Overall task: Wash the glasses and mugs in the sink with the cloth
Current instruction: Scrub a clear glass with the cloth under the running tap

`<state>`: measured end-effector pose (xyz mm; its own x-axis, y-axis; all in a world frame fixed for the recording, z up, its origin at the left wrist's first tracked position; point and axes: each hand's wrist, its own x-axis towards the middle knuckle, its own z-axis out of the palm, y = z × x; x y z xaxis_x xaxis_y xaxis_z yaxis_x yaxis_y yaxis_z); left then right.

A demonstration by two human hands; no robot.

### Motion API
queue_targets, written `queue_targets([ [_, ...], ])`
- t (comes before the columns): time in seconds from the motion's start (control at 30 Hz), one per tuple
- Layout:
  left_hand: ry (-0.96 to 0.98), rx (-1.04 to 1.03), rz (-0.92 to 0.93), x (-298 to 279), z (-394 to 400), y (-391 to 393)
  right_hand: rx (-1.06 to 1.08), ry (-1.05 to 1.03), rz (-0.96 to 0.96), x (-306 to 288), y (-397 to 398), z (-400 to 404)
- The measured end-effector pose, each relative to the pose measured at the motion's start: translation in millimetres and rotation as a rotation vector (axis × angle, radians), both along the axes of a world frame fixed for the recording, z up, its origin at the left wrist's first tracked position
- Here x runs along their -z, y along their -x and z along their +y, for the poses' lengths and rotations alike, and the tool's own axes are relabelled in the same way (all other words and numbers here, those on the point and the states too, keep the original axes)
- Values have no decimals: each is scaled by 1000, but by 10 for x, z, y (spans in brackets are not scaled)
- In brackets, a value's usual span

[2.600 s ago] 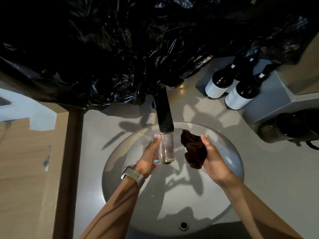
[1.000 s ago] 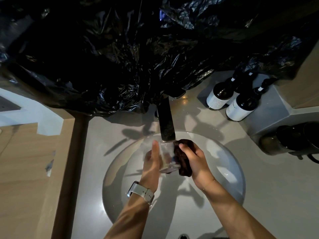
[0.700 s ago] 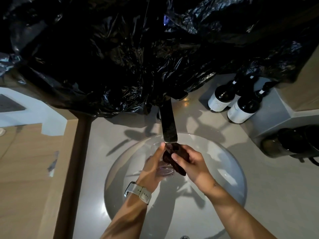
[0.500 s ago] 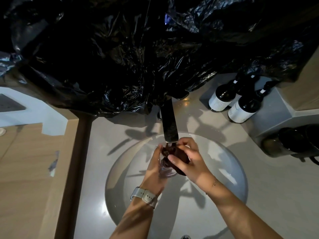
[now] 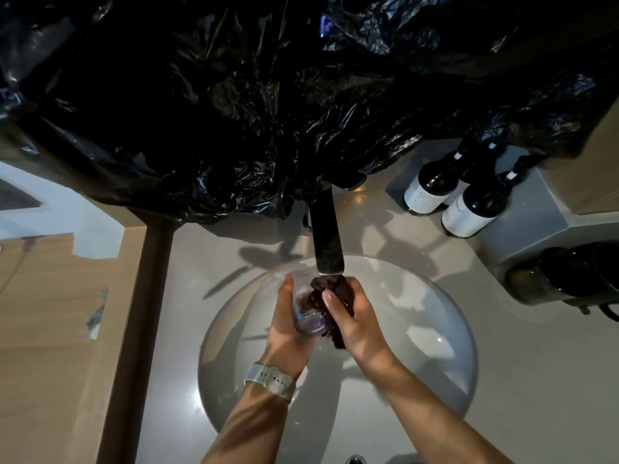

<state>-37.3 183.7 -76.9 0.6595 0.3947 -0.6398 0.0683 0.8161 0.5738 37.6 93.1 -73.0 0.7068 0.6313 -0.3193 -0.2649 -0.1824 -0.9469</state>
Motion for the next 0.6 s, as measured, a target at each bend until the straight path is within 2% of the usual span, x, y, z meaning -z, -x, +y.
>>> queue_targets([
  [0.03,-66,18,-3,28,-44,24,-10,3,6,12,-81,57],
  [0.1,-174,77,-34,119,-135,55,9,-67,144,16,-217,172],
  [0.17,-245,43,9,184,-174,69,57,-99,252,-5,-209,147],
  [0.27,-180,33,-53,46,-178,64,25,-38,189,-34,-22,-108],
  [0.33,-192,3,-33,2,-183,24,-42,-22,122,-39,9,-170],
  [0.4,-117,-59,-22,-11,-236,-5,-77,7,53,-62,-92,-84],
  [0.43,-112,-84,-13,-20,-250,-24,-71,3,79,-57,-150,-25],
  [0.6,-191,-111,-68,-1,-185,-59,155,-49,523,121,-218,23],
])
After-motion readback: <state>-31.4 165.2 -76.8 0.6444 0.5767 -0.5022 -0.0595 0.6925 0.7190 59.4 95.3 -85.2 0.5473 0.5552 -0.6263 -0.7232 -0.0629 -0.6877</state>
